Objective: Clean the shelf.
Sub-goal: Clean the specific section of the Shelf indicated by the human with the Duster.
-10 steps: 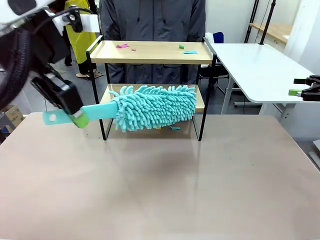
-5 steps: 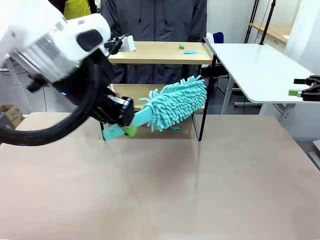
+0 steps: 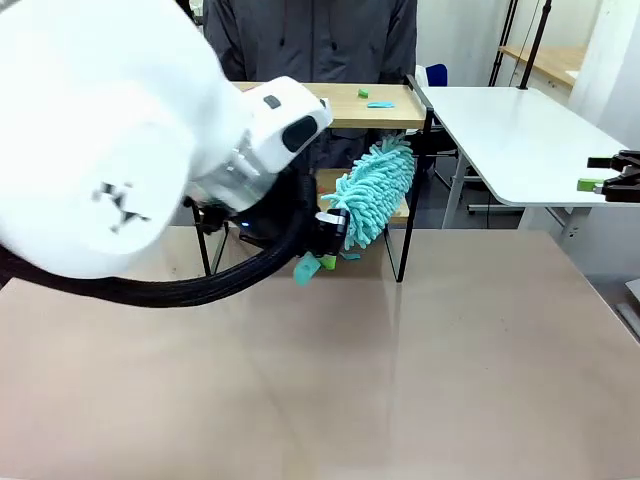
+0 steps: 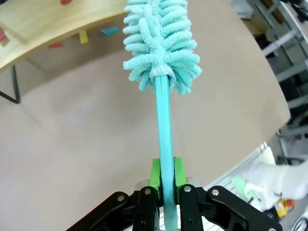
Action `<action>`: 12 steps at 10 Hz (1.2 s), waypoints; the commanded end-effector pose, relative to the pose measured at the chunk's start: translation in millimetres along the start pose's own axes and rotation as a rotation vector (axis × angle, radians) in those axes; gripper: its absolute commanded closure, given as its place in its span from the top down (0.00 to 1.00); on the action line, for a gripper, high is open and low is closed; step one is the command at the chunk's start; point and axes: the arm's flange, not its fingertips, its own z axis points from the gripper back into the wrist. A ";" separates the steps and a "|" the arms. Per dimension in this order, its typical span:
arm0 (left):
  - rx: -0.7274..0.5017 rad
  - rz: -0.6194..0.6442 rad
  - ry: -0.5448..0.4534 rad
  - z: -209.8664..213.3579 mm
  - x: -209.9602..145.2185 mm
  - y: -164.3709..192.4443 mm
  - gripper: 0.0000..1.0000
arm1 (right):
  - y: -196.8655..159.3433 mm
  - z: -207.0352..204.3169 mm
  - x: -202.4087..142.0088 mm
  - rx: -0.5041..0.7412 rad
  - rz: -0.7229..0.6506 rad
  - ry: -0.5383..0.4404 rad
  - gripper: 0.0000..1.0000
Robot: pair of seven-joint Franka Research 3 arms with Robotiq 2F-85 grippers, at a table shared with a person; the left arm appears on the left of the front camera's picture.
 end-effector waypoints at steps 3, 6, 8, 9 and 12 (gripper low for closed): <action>0.109 0.106 -0.070 -37.5 33.7 -28.0 0.13 | -0.8 -1.3 5.3 -0.012 -0.008 0.016 1.00; 0.119 0.151 -0.063 -63.6 52.4 -42.0 0.13 | -0.8 -1.3 5.3 -0.012 -0.008 0.016 1.00; 0.125 0.177 -0.050 -79.6 57.2 -43.8 0.13 | -0.8 -1.3 5.3 -0.012 -0.008 0.016 1.00; 0.129 0.192 -0.044 -87.4 55.4 -45.3 0.13 | -0.8 -1.3 5.3 -0.012 -0.008 0.016 1.00; 0.130 0.229 0.003 -106.5 51.3 -45.7 0.13 | -0.8 -1.3 5.3 -0.012 -0.008 0.016 1.00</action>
